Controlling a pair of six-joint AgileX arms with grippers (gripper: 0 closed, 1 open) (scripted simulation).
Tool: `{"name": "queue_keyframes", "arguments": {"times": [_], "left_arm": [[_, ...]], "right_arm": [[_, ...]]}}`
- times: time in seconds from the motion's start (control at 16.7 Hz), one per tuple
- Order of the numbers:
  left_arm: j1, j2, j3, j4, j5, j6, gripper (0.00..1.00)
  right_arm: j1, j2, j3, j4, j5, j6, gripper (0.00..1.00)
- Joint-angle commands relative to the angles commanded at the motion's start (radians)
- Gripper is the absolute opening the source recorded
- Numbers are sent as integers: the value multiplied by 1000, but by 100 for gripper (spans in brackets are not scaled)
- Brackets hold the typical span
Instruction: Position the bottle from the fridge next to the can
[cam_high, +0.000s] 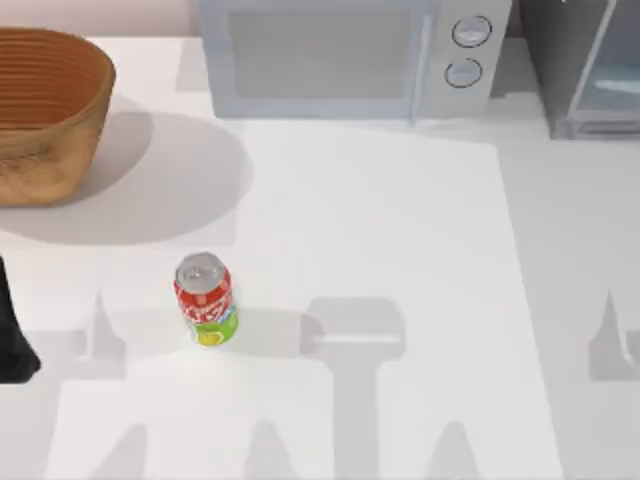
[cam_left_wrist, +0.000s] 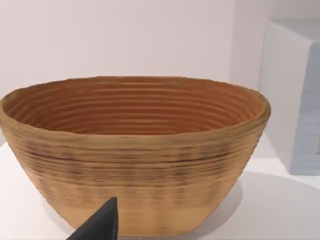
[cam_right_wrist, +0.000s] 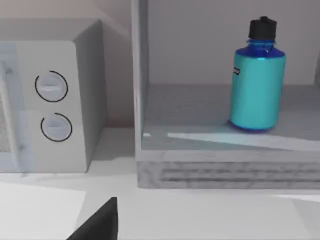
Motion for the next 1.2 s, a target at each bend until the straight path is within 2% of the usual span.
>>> {"name": "queue_keyframes", "arguments": {"times": [0.3,0.54,0.78,1.2], "left_arm": [[0,0,0,0,0,0,100],[0,0,0,0,0,0,100],[0,0,0,0,0,0,100],[0,0,0,0,0,0,100]], "right_arm": [[-12,62,47,51,-5,0,100],[-45,295,191,209,-30,2,100],[-85,691,381,419,-70,6,100],[-165,1548,733,809,-144,12,100]]}}
